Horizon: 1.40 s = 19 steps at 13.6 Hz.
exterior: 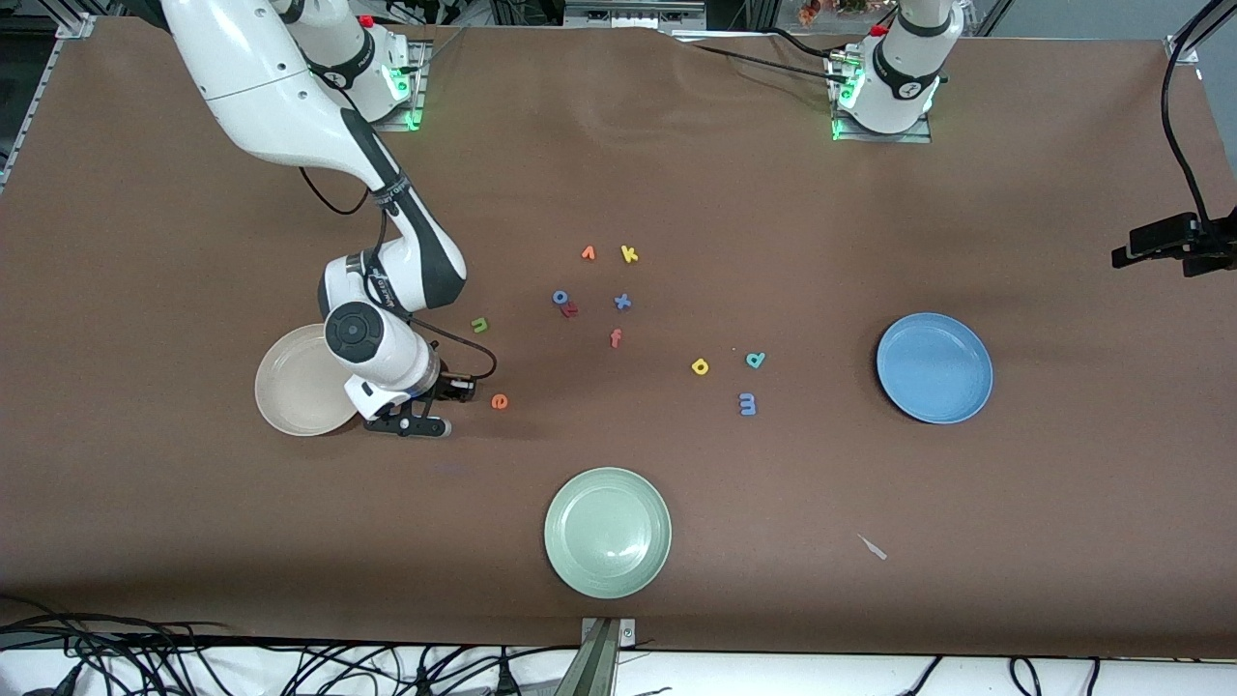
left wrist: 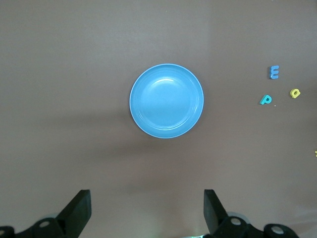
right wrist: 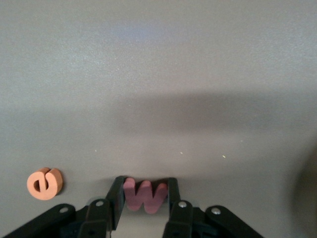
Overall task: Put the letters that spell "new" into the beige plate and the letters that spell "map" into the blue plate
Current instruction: 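Carry the pink w onto the beige plate and open the right gripper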
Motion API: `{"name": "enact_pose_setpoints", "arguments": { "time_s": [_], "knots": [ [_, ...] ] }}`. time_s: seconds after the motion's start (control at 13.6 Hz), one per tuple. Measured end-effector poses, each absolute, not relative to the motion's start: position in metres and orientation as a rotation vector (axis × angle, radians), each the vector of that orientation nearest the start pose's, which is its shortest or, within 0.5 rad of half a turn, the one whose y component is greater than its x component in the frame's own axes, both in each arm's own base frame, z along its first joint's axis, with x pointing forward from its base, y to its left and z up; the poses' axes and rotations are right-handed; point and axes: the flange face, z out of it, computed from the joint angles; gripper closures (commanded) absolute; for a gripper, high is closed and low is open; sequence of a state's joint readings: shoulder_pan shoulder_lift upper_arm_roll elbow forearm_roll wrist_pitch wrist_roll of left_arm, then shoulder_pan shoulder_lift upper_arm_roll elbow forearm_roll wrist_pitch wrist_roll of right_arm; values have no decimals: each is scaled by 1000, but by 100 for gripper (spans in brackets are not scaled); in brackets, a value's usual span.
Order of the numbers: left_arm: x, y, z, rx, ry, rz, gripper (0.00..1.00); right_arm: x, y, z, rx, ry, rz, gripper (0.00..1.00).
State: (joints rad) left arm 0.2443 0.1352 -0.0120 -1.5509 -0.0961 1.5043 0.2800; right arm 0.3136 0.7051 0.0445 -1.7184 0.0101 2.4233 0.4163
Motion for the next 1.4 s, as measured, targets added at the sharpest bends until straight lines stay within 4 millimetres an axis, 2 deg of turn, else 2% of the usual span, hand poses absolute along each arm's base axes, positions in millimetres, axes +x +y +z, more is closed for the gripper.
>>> {"name": "enact_pose_setpoints", "arguments": {
  "time_s": [0.51, 0.81, 1.1, 1.4],
  "knots": [
    [570, 124, 552, -3272, 74, 245, 0, 632, 233, 182, -3104, 120, 10, 70],
    [569, 126, 552, -3272, 69, 243, 0, 641, 233, 198, -3118, 124, 61, 70],
    [568, 131, 553, -3273, 53, 241, 0, 647, 220, 218, -3135, 82, 108, 70],
    [567, 135, 553, -3273, 42, 238, 0, 649, 196, 236, -3159, -12, 149, 70]
  ]
}}
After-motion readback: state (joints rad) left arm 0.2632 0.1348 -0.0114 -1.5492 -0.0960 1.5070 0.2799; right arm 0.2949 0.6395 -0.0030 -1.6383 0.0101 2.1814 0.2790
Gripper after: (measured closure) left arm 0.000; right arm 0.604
